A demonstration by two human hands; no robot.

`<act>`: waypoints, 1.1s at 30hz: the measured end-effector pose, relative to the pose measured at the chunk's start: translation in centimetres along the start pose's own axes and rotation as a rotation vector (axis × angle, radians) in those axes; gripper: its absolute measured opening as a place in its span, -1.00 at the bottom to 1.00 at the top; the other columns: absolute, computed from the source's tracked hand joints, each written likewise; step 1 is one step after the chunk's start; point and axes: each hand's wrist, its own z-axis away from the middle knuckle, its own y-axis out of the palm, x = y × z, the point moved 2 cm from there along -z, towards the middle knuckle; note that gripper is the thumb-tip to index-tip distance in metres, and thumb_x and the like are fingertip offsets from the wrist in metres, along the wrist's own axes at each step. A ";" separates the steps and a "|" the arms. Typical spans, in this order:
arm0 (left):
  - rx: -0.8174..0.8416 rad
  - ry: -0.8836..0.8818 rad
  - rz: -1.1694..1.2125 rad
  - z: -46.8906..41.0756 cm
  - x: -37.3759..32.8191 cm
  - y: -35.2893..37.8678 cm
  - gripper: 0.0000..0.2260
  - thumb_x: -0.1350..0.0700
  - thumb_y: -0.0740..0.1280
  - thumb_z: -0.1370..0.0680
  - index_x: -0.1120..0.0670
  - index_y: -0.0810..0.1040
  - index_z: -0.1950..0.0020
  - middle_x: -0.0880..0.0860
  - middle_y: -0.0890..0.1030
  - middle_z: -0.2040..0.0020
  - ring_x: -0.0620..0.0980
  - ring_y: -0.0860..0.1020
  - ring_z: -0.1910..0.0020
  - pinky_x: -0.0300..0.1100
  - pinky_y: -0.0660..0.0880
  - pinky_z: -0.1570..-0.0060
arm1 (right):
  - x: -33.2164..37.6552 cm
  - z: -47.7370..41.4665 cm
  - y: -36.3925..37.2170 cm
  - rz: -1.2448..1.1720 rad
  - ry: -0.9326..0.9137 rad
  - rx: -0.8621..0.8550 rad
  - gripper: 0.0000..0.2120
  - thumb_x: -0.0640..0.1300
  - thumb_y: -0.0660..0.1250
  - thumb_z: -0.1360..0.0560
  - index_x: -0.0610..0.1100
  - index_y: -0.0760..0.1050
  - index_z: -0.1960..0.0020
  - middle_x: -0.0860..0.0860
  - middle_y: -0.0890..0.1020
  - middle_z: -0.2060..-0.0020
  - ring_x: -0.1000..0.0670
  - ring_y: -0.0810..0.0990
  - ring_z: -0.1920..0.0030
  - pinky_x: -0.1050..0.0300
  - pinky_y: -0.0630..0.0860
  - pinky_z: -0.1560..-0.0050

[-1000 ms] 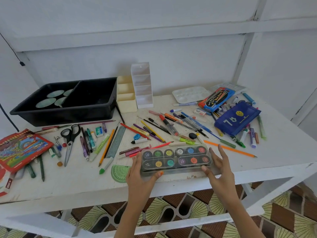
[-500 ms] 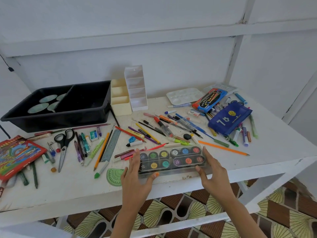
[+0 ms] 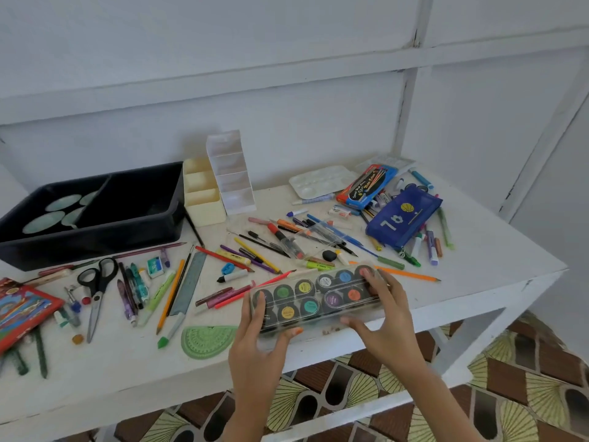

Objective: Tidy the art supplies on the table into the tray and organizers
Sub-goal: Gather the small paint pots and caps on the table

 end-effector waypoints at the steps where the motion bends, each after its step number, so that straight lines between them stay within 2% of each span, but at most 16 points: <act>1: -0.005 0.021 0.003 0.2 -0.5 0.5 -0.31 0.05 0.55 -0.31 -0.15 0.36 -0.39 -0.21 0.23 -0.46 -0.16 0.26 -0.42 -0.19 0.28 -0.30 | 0.0 -0.1 -0.6 0.026 -0.011 -0.010 -0.23 0.10 0.52 -0.24 0.16 0.26 -0.37 -0.02 0.22 -0.42 0.10 0.16 -0.39 0.06 0.25 -0.34; 3: 0.000 0.034 0.017 0.4 -1.7 1.9 -0.35 0.09 0.56 -0.31 -0.14 0.42 -0.35 -0.19 0.24 -0.46 -0.08 0.27 -0.44 -0.15 0.30 -0.31 | -0.3 -0.4 -2.2 0.051 0.012 -0.047 -0.25 0.17 0.47 -0.21 0.14 0.29 -0.34 -0.06 0.24 -0.42 0.08 0.16 -0.39 0.08 0.20 -0.34; 5: -0.001 0.042 0.035 0.5 -2.9 3.7 -0.34 0.10 0.58 -0.29 -0.13 0.43 -0.34 -0.12 0.28 -0.45 0.04 0.26 -0.45 -0.01 0.32 -0.32 | -1.0 -0.8 -4.0 0.061 0.046 -0.081 -0.26 0.17 0.46 -0.20 0.10 0.34 -0.34 -0.07 0.26 -0.41 0.01 0.20 -0.40 0.09 0.21 -0.34; 7: 0.009 0.060 0.063 0.8 -4.3 5.7 -0.34 0.02 0.58 -0.28 -0.15 0.42 -0.33 -0.06 0.31 -0.44 0.10 0.26 -0.45 -0.01 0.28 -0.32 | -2.2 -1.1 -6.2 0.088 0.059 -0.111 -0.26 0.16 0.46 -0.19 0.04 0.39 -0.34 -0.07 0.29 -0.40 0.04 0.22 -0.38 0.12 0.21 -0.31; 9: 0.028 0.096 0.082 1.0 -5.9 7.9 -0.35 -0.07 0.53 -0.25 -0.17 0.41 -0.31 -0.05 0.32 -0.44 0.10 0.27 -0.44 -0.06 0.26 -0.29 | -3.5 -1.4 -8.6 0.117 0.072 -0.149 -0.26 0.15 0.47 -0.18 0.00 0.43 -0.33 -0.07 0.32 -0.39 0.02 0.25 -0.36 0.12 0.22 -0.29; 14: 0.089 0.194 0.154 1.7 -10.1 14.6 -0.38 0.05 0.59 -0.27 -0.17 0.48 -0.27 -0.08 0.28 -0.45 -0.01 0.26 -0.45 -0.07 0.33 -0.31 | -7.3 -2.0 -15.4 0.145 0.139 -0.199 -0.29 0.16 0.46 -0.18 0.14 0.36 -0.30 -0.06 0.31 -0.40 -0.05 0.25 -0.40 0.09 0.23 -0.32; 18: 0.132 0.200 0.183 2.3 -13.2 20.2 -0.39 -0.01 0.58 -0.27 -0.09 0.51 -0.30 -0.05 0.28 -0.45 0.02 0.30 -0.43 -0.02 0.41 -0.27 | -11.1 -3.3 -20.6 0.174 0.189 -0.216 -0.31 0.20 0.42 -0.17 0.19 0.33 -0.28 -0.06 0.31 -0.41 -0.09 0.26 -0.41 -0.09 0.29 -0.35; 21: 0.161 0.184 0.186 2.8 -15.0 23.8 -0.38 -0.20 0.51 -0.28 -0.08 0.51 -0.30 -0.02 0.30 -0.43 0.07 0.36 -0.40 0.06 0.48 -0.21 | -14.4 -4.0 -23.6 0.180 0.228 -0.199 -0.30 0.25 0.41 -0.16 0.22 0.33 -0.28 -0.04 0.31 -0.41 -0.10 0.27 -0.40 -0.20 0.33 -0.34; 23: 0.167 0.176 0.168 3.3 -15.9 25.8 -0.32 -0.41 0.34 -0.28 -0.11 0.49 -0.31 -0.01 0.31 -0.43 0.08 0.36 -0.39 0.10 0.49 -0.19 | -16.3 -4.4 -25.2 0.191 0.259 -0.177 -0.26 0.31 0.38 -0.14 0.21 0.36 -0.30 -0.05 0.30 -0.41 -0.11 0.26 -0.41 -0.24 0.33 -0.34; 26: 0.169 0.151 0.145 4.1 -16.5 28.1 -0.28 -0.51 0.22 -0.26 -0.14 0.48 -0.30 -0.04 0.26 -0.43 0.07 0.34 -0.40 0.08 0.47 -0.22 | -18.5 -5.0 -26.7 0.195 0.284 -0.140 -0.21 0.30 0.41 -0.14 0.11 0.41 -0.34 -0.07 0.31 -0.41 -0.13 0.26 -0.41 -0.24 0.32 -0.34; 28: 0.178 0.124 0.145 4.3 -16.6 29.1 -0.31 -0.45 0.31 -0.26 -0.14 0.49 -0.30 -0.08 0.23 -0.44 0.05 0.33 -0.42 0.01 0.43 -0.27 | -19.4 -5.4 -26.9 0.211 0.268 -0.119 -0.24 0.20 0.49 -0.17 0.11 0.39 -0.34 -0.07 0.32 -0.42 -0.13 0.26 -0.42 -0.19 0.30 -0.36; 30: 0.181 0.117 0.135 4.4 -16.4 29.7 -0.38 -0.25 0.48 -0.29 -0.14 0.47 -0.31 -0.10 0.21 -0.46 0.02 0.30 -0.43 -0.06 0.39 -0.27 | -19.8 -5.7 -26.8 0.210 0.261 -0.101 -0.24 0.06 0.56 -0.20 0.12 0.38 -0.35 -0.07 0.29 -0.44 -0.11 0.22 -0.44 -0.12 0.25 -0.38; 31: 0.177 0.121 0.128 4.4 -16.2 29.9 -0.40 -0.16 0.51 -0.30 -0.15 0.46 -0.32 -0.09 0.21 -0.47 0.01 0.30 -0.43 -0.07 0.40 -0.27 | -19.9 -6.0 -26.6 0.209 0.261 -0.089 -0.24 0.04 0.57 -0.21 0.11 0.37 -0.36 -0.06 0.27 -0.45 -0.09 0.20 -0.46 -0.10 0.22 -0.39; 33: 0.174 0.132 0.107 4.2 -15.8 30.1 -0.40 -0.12 0.49 -0.34 -0.15 0.42 -0.35 -0.07 0.20 -0.48 0.01 0.26 -0.45 -0.02 0.41 -0.29 | -20.1 -6.8 -26.4 0.213 0.252 -0.052 -0.23 0.05 0.57 -0.21 0.08 0.38 -0.36 -0.07 0.27 -0.45 -0.08 0.19 -0.46 -0.09 0.19 -0.41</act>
